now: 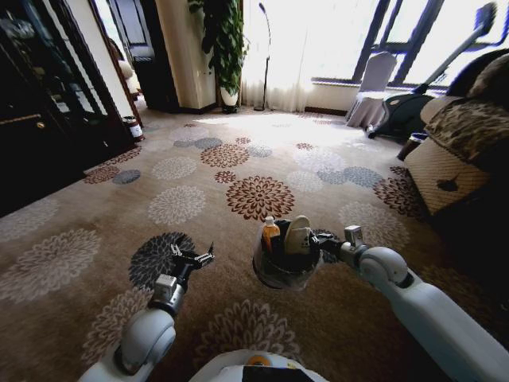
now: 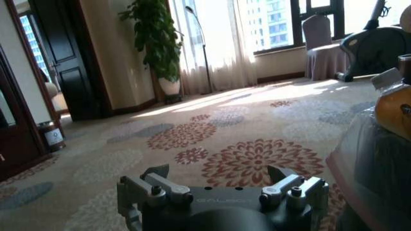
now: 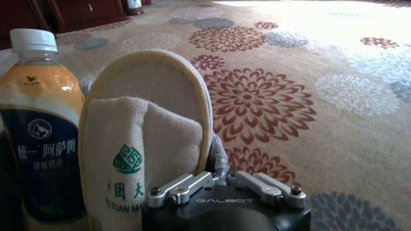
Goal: Pick up the trash from the ground and place it into the trash bin.
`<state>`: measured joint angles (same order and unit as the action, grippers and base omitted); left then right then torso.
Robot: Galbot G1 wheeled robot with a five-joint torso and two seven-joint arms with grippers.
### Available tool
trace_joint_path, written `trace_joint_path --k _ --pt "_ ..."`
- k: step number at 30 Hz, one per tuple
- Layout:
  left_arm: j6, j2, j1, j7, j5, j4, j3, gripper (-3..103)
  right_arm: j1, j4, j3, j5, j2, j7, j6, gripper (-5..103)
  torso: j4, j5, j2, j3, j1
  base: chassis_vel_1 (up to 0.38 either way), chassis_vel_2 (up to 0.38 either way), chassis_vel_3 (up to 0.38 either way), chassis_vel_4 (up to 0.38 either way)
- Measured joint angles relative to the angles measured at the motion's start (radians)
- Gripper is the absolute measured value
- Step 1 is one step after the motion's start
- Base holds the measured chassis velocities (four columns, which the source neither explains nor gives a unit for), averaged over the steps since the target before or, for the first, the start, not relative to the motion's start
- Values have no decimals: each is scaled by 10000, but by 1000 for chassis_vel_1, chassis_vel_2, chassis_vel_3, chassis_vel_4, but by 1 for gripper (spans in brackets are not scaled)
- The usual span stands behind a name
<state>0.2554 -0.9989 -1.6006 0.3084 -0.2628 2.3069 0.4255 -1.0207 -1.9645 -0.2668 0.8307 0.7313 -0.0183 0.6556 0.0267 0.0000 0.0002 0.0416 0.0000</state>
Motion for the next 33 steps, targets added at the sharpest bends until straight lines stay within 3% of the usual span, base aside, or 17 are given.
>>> trace_joint_path --k 33 --pt "-64 -123 84 -137 -182 -139 274 100 -191 -50 -221 -45 83 -1 -41 1 5 1 0 0 0 0 0 0 0"
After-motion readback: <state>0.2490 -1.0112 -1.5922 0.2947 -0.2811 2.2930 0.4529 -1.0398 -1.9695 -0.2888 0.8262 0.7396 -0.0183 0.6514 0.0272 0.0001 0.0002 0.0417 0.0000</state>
